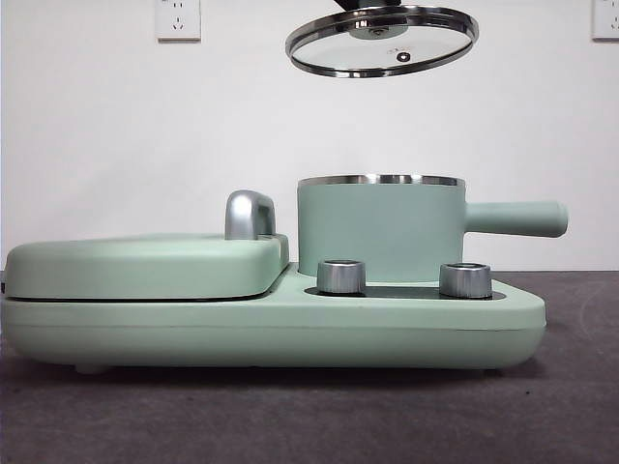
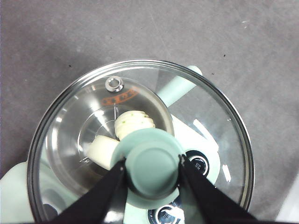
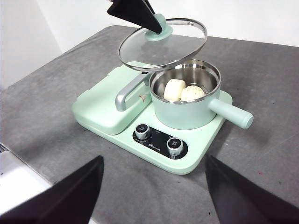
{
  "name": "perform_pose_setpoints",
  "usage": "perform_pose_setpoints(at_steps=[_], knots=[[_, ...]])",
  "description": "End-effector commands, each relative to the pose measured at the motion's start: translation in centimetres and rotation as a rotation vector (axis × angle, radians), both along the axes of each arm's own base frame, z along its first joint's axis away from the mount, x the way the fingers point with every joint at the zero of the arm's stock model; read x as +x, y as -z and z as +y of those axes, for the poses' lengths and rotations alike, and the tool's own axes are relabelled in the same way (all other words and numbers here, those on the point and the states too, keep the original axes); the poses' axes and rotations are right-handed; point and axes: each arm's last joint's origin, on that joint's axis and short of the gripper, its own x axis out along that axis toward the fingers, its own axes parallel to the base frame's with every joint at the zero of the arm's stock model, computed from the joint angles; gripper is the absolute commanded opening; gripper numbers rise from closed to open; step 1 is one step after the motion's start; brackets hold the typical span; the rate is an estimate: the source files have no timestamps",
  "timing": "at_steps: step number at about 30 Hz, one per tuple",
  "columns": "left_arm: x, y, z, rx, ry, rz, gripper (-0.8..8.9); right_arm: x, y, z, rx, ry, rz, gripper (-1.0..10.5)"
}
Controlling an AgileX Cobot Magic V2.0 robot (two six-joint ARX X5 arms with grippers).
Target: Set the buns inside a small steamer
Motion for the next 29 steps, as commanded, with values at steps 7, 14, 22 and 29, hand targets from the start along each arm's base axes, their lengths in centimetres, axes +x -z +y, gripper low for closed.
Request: perform_pose_setpoints(at_steps=[7, 14, 22, 29], knots=[[2.3, 2.7, -2.3, 0.003, 0.003, 0.011, 0.16, -0.1, -0.3, -0.1, 0.016, -0.004, -0.009, 3.4], [4.5, 4.8, -2.4, 0.024, -0.03, 0.033, 0.15, -0.1, -0.2, -0.1, 0.012, -0.004, -0.002, 3.4], [6.2, 5.9, -1.9, -0.005, -0.032, 0.072, 0.14, -0.1, -0.2, -0.1, 0.012, -0.004, -0.003, 3.4], [6.9, 7.4, -2.4, 0.008, -0.028, 0.103, 0.14, -0.1, -0.2, -0.1, 0.012, -0.004, -0.003, 3.4]])
